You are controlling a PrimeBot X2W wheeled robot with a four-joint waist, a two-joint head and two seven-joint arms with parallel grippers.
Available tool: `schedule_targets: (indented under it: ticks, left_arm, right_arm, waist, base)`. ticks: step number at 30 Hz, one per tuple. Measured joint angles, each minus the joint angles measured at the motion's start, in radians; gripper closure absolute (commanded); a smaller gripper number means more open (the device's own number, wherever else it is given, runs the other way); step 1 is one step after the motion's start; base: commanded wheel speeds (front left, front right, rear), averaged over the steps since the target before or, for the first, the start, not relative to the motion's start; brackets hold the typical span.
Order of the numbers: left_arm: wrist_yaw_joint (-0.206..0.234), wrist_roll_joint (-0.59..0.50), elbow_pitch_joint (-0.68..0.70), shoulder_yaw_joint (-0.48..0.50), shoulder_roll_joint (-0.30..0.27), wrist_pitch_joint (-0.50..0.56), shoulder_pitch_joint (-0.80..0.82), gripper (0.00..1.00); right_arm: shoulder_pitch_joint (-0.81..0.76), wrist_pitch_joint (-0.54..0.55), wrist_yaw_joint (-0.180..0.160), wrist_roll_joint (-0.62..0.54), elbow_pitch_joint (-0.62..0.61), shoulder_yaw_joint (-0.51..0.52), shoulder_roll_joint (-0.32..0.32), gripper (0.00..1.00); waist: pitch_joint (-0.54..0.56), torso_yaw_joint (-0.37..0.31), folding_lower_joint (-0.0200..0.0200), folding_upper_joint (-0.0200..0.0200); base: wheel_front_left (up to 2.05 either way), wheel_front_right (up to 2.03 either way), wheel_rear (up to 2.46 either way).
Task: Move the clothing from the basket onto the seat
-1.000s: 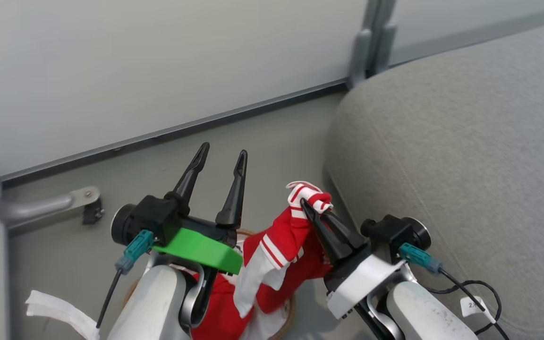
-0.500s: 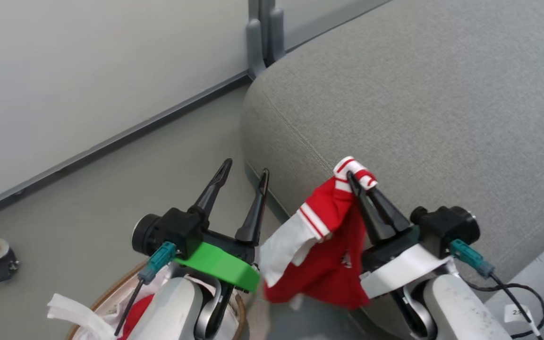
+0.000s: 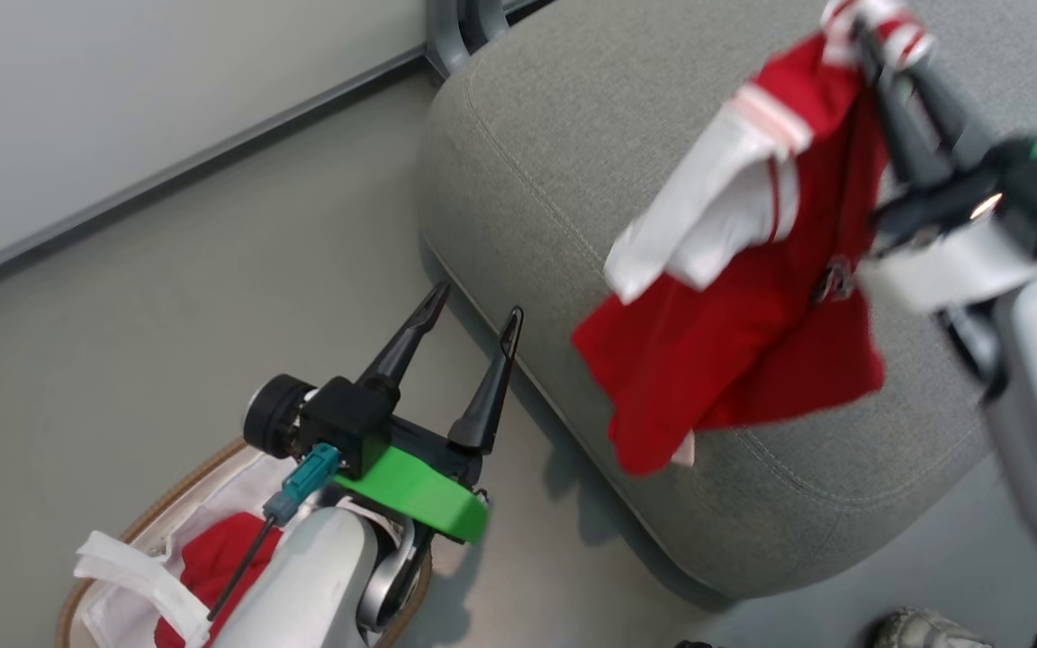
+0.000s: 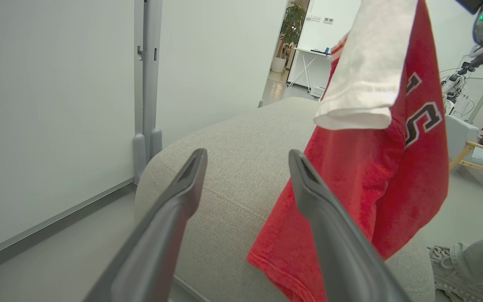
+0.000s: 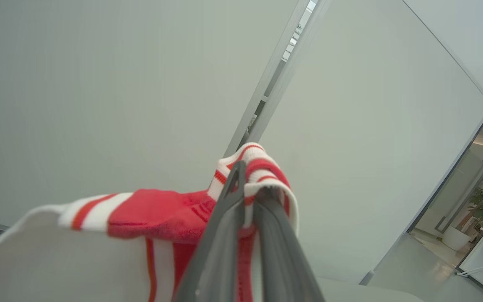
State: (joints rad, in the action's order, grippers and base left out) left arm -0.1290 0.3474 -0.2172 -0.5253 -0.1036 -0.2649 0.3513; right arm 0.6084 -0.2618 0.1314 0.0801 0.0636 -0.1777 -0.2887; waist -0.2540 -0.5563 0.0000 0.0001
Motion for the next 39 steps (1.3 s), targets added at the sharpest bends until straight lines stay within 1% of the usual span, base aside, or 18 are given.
schedule_targets:
  ticks: [4,7,11,14,17,20,23,27,28,29,30,31,32,35,39]
  left_arm:
    - [0.000,-0.008,0.021,-0.001,-0.033,0.000,0.015,0.00]
    - [0.000,-0.009,0.034,-0.016,-0.052,0.000,0.038,0.00]
    - [0.000,-0.010,0.047,-0.033,-0.085,0.000,0.077,0.00]
    - [0.000,-0.008,0.055,-0.045,-0.103,0.000,0.103,0.00]
    - [0.000,-0.005,0.059,-0.057,-0.115,0.000,0.125,0.00]
    - [0.000,0.003,0.062,-0.060,-0.124,0.000,0.145,0.00]
    - [0.000,0.004,0.062,-0.062,-0.127,0.000,0.153,0.00]
    - [0.000,0.009,0.054,-0.061,-0.132,0.000,0.156,0.00]
    - [0.000,0.011,0.051,-0.058,-0.132,0.000,0.156,0.00]
    - [0.000,0.011,0.048,-0.056,-0.132,0.000,0.156,0.00]
    - [0.000,0.011,0.046,-0.053,-0.131,0.000,0.156,0.00]
    - [0.000,0.012,0.042,-0.049,-0.130,0.000,0.155,0.00]
    - [0.000,0.012,0.038,-0.044,-0.129,0.000,0.154,0.00]
    - [0.000,0.012,0.024,-0.031,-0.126,0.000,0.142,0.00]
    - [0.000,0.012,0.012,-0.005,-0.111,0.000,0.119,0.00]
  right_arm:
    - [0.215,0.000,0.000,-0.014,0.095,0.002,-0.068,1.00]
    - [0.351,0.000,0.000,-0.036,0.184,0.025,-0.124,1.00]
    - [0.495,-0.001,0.000,-0.071,0.306,0.063,-0.170,1.00]
    - [0.566,-0.001,0.000,-0.092,0.382,0.090,-0.189,1.00]
    - [0.600,-0.002,0.000,-0.101,0.462,0.122,-0.198,1.00]
    - [0.594,-0.002,0.000,-0.105,0.525,0.170,-0.185,1.00]
    - [0.531,-0.002,0.000,-0.116,0.579,0.213,-0.154,1.00]
    - [0.405,-0.002,0.000,-0.125,0.634,0.321,-0.109,1.00]
    - [0.370,-0.001,0.000,-0.124,0.636,0.359,-0.093,0.95]
    - [0.341,-0.001,0.000,-0.123,0.638,0.393,-0.079,0.76]
    - [0.302,-0.002,0.000,-0.126,0.643,0.412,-0.069,0.55]
    - [0.260,-0.001,0.000,-0.131,0.645,0.433,-0.056,0.22]
    - [0.227,-0.001,0.000,-0.133,0.645,0.454,-0.042,0.00]
    - [0.123,-0.001,0.000,-0.136,0.632,0.503,-0.021,0.00]
    - [0.010,-0.001,0.000,-0.134,0.591,0.530,0.016,0.00]
  waist:
    - [-0.054,-0.001,0.0000,0.0000]
    - [-0.095,0.005,0.0000,0.0000]
    - [-0.154,0.025,0.0000,0.0000]
    - [-0.196,0.046,0.0001,0.0000]
    - [-0.236,0.070,0.0001,0.0000]
    - [-0.274,0.094,0.0002,0.0000]
    - [-0.306,0.118,0.0002,0.0000]
    - [-0.335,0.146,0.0002,-0.0001]
    - [-0.339,0.152,0.0002,0.0000]
    - [-0.342,0.157,0.0001,0.0000]
    - [-0.343,0.162,0.0002,0.0000]
    - [-0.341,0.164,0.0002,0.0000]
    - [-0.338,0.166,0.0002,0.0000]
    - [-0.320,0.166,0.0002,0.0000]
    - [-0.289,0.166,0.0001,0.0000]
  base:
    - [0.00,0.00,0.00]
    - [0.00,0.00,0.00]
    - [0.00,0.00,0.00]
    - [0.00,0.00,0.00]
    - [0.00,0.00,0.00]
    - [0.00,0.00,0.00]
    - [0.00,0.00,0.00]
    - [0.00,0.00,0.00]
    - [0.00,0.00,0.00]
    - [0.00,0.00,0.00]
    - [0.00,0.00,0.00]
    - [0.00,0.00,0.00]
    - [0.00,0.00,0.00]
    - [0.00,0.00,0.00]
    - [0.00,0.00,0.00]
